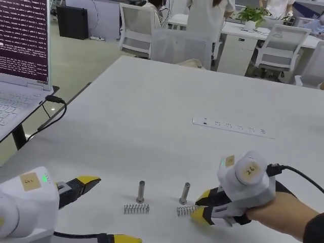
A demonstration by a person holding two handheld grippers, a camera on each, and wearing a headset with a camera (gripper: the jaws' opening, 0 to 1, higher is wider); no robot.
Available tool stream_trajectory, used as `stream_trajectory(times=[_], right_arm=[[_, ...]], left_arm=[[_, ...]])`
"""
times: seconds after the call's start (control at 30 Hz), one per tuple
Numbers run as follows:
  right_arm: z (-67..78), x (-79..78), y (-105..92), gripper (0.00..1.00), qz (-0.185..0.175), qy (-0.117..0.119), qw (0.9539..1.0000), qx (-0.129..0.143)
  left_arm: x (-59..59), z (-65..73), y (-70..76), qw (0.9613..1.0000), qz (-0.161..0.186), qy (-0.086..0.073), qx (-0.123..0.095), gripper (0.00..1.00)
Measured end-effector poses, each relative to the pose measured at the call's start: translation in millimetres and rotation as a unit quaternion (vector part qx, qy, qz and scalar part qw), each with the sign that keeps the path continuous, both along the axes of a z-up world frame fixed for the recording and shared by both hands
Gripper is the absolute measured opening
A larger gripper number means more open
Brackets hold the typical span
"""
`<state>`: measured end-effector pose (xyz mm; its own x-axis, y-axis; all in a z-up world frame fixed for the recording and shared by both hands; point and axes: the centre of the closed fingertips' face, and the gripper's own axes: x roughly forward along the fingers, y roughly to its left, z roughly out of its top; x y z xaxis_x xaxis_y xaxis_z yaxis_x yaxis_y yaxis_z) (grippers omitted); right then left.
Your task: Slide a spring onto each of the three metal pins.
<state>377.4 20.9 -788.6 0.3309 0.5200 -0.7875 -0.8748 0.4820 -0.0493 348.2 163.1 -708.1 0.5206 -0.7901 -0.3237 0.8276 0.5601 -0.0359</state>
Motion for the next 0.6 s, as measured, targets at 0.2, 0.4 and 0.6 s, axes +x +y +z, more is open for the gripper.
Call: stream_trajectory(times=[0.2,0.4,0.6], right_arm=[[-2.8,-6.6,-3.4,0.16,0.003,-0.001,1.0000,-0.007],[-4.6,-9.2,-4.8,0.15,0.003,-0.003,1.0000,-0.005],[-6.4,-10.4,-4.7,0.13,0.016,-0.014,0.9997,-0.013]], left_arm=[[0.2,1.0,-0.8,1.0000,-0.001,-0.001,-0.001,0.83],[-0.7,0.5,-1.9,1.0000,-0.003,-0.001,0.001,0.83],[-0.4,1.4,-0.6,1.0000,-0.001,-0.001,0.000,0.82]])
